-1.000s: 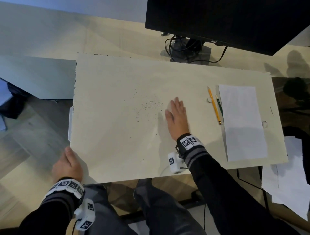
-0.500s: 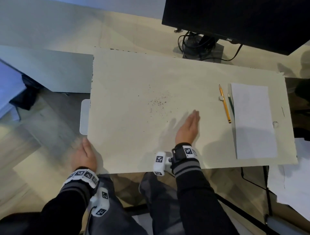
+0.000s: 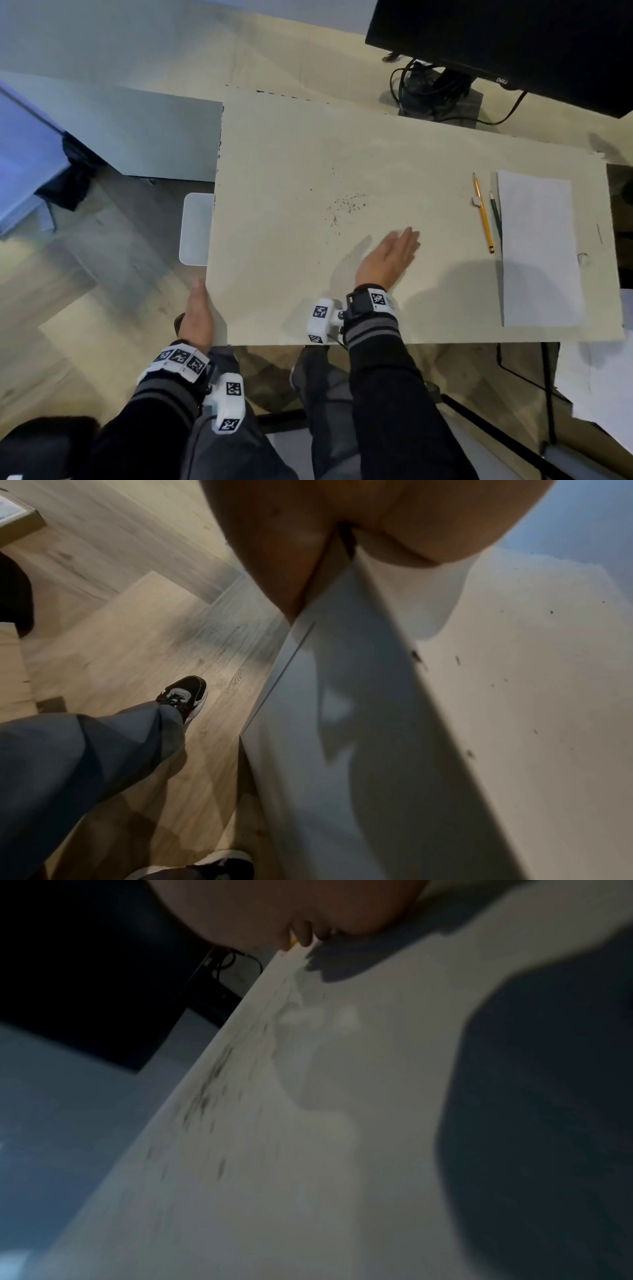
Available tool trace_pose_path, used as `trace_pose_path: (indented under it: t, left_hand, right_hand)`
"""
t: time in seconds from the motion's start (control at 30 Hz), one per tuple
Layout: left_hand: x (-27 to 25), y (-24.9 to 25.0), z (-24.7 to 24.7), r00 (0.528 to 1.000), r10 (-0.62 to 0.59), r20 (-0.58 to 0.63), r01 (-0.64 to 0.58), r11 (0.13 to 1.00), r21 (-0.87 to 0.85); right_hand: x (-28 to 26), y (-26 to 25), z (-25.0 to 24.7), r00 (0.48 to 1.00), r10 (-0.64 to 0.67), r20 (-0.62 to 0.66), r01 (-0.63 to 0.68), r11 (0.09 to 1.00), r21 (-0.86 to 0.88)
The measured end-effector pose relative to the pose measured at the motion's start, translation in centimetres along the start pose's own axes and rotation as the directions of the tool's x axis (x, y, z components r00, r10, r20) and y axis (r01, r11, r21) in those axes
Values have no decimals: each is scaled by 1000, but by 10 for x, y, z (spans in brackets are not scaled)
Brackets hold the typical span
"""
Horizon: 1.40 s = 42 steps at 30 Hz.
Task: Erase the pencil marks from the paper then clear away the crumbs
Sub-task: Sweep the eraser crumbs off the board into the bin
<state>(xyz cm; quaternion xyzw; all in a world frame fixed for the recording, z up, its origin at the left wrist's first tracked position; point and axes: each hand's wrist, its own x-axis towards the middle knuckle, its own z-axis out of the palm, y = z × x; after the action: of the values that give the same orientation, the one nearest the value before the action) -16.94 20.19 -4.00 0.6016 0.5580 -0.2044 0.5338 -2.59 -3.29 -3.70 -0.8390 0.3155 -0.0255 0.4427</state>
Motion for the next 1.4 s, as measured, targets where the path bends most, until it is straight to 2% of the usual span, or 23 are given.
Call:
trace_pose_path:
  t: [0.07,0.13,0.2,0.3,0.37,0.4,0.47,0.5,0.53,0.63,0.73,0.8,0.87,0.9,0.93,0.97,1.07,1.13,1.2,1.27,1.3,1.33,1.4]
  left_hand:
    - [2,-2,2,999,41,-3,-41,999,12]
    - [3,-5,2,996,86,-8,-86,996,37]
    - [5,-7,3,995,102,-21,-102,994,38]
    - [7,-9,3,990,137,-16,-136,990,38]
    - [8,-10,3,987,158,-17,-157,987,34]
    - [9,-10,4,987,160,-19,-159,987,29]
    - [8,-10,5,985,170,-27,-169,985,17]
    - [8,-10,5,985,173,-29,-173,985,11]
    - [8,-11,5,984,178,-30,-178,984,7]
    - [12,-15,5,984,175,-33,-174,985,18]
    - [19,-18,5,983,178,-46,-177,984,25]
    - [22,-21,5,981,185,-50,-184,982,33]
    - [22,-21,6,980,190,-57,-189,982,29]
    - [21,-20,6,978,200,-53,-199,980,22]
    - [20,-19,6,976,213,-49,-213,977,6]
    - [19,-18,7,973,227,-46,-227,974,-7]
    - [17,-15,7,967,254,-35,-255,967,-26]
    - [16,-15,7,962,273,-30,-273,962,-16]
    - [16,-15,7,956,292,-36,-292,956,-8]
    - [17,-15,7,949,313,-39,-313,950,-4]
    - [17,-16,7,949,314,-32,-315,949,-10]
    - [18,-17,7,949,314,-29,-315,949,-16]
    - [17,-18,7,944,328,-22,-329,944,-17]
  right_hand:
    - [-25,-15,34,973,-126,192,138,989,-51]
    - [-44,-29,48,919,-218,328,216,975,43]
    - [-27,-27,33,945,-209,253,191,977,95]
    - [29,-9,1,998,-39,41,42,996,-80]
    - [36,-10,7,998,22,65,-3,959,-283]
    - [26,-16,21,989,-19,149,69,940,-334]
    - [-6,-27,48,886,-207,414,329,912,-247]
    - [-17,-31,51,825,-276,493,396,904,-158]
    - [-19,-35,47,808,-309,501,391,918,-64]
    - [24,-37,23,954,-164,253,179,983,-39]
    - [56,-39,22,989,-4,151,50,953,-300]
    - [36,-48,44,948,-98,302,210,906,-366]
    - [6,-55,60,803,-278,528,432,881,-193]
    - [-4,-56,59,748,-336,572,461,883,-84]
    - [-4,-59,54,748,-369,552,446,895,-6]
    - [5,-61,49,803,-359,475,407,913,0]
    - [54,-63,38,963,-127,238,183,955,-233]
    - [64,-65,48,963,-73,258,165,921,-353]
    - [34,-67,67,869,-203,451,367,876,-314]
    - [-4,-68,73,670,-353,653,534,840,-94]
    - [-12,-71,68,616,-393,683,539,842,-2]
    - [-6,-78,63,638,-416,648,512,858,47]
    - [37,-87,62,805,-381,455,445,894,-38]
